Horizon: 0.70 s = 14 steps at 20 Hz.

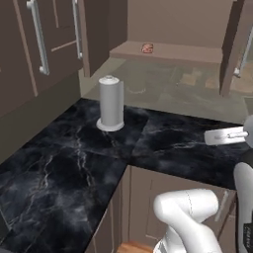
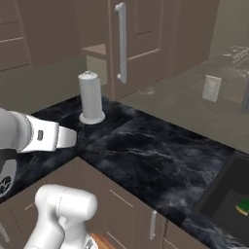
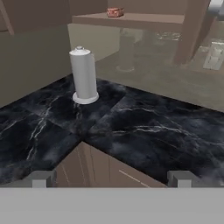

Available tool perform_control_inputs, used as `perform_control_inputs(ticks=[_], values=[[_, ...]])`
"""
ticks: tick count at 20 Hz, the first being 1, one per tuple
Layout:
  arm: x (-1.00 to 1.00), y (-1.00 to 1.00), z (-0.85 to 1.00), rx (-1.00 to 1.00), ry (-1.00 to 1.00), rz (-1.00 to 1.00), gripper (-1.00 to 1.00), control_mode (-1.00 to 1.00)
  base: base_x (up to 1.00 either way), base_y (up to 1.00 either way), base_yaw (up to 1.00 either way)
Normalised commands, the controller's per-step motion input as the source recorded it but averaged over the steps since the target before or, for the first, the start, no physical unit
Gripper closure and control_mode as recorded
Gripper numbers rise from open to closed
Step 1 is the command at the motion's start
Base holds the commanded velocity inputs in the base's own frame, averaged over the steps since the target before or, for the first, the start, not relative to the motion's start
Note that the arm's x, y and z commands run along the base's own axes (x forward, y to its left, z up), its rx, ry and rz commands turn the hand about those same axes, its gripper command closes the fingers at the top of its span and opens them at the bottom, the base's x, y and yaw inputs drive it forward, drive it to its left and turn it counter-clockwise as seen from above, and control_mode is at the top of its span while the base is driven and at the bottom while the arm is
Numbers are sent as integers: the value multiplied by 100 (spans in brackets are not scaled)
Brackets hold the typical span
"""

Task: Pick up the bar soap and sponge from the sink, and place them back in the cabinet, and close the cabinet doors.

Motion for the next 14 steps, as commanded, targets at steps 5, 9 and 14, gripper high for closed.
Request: perform_control_inputs(ticks=[5, 9, 14], values=[[0, 0, 0, 0, 0, 0, -100, 100, -96, -42, -17], [0, 0, 0, 0, 0, 0, -100, 100, -82, -40, -26], [0, 0, 0, 0, 0, 0, -100, 100, -56, -33, -27]])
